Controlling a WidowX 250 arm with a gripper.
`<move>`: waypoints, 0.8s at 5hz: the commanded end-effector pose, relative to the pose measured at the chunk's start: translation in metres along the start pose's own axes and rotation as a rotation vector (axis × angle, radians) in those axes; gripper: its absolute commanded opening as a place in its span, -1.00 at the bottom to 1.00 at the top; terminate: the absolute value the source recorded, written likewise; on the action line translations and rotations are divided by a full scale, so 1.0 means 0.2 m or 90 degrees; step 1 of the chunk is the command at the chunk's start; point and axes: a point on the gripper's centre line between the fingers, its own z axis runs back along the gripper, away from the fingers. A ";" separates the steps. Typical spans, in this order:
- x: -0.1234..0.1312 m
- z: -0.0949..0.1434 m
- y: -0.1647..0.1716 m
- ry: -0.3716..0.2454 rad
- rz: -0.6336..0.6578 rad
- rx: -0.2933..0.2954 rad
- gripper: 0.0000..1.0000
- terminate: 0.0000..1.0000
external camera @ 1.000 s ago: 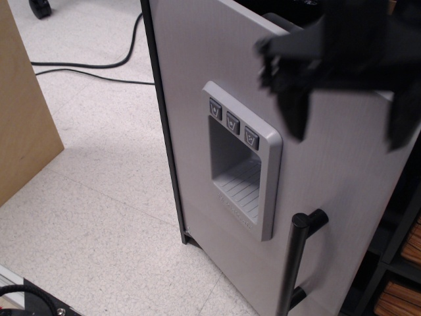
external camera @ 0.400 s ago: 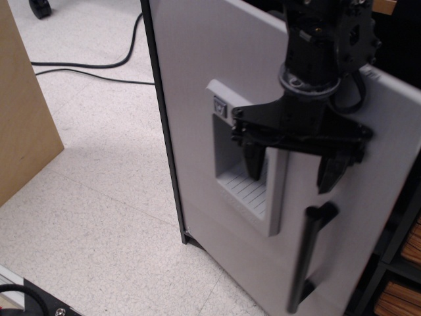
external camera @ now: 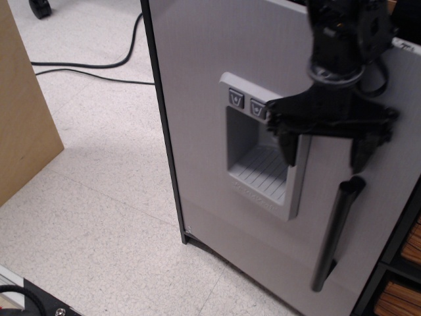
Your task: Close fridge
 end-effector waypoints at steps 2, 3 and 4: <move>0.13 0.06 -0.13 -0.118 -0.015 -0.072 1.00 -1.00; 0.17 0.03 -0.14 -0.136 -0.017 -0.070 1.00 -1.00; 0.21 0.02 -0.15 -0.152 -0.002 -0.079 1.00 -1.00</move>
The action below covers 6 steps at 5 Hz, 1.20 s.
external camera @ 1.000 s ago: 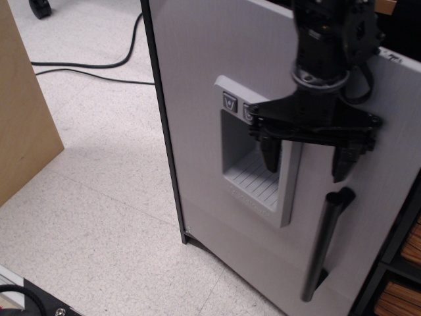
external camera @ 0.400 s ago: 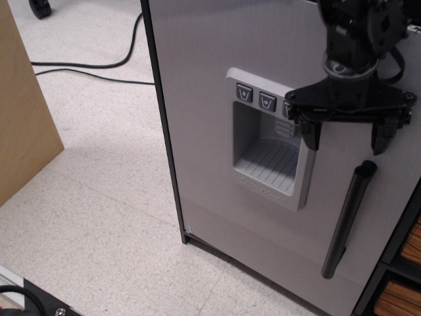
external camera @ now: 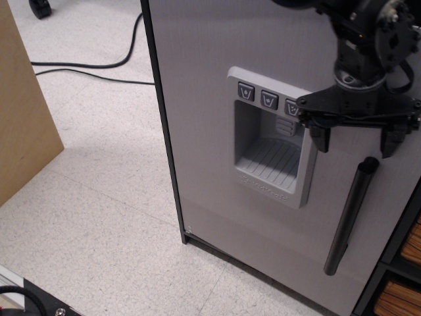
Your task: Close fridge
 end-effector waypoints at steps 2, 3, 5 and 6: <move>0.14 0.03 -0.07 -0.051 0.023 -0.018 1.00 -1.00; 0.15 0.02 -0.07 -0.051 0.022 -0.012 1.00 -1.00; -0.01 0.16 -0.01 -0.021 0.013 -0.003 1.00 -1.00; -0.10 0.22 0.01 0.033 -0.033 0.020 1.00 1.00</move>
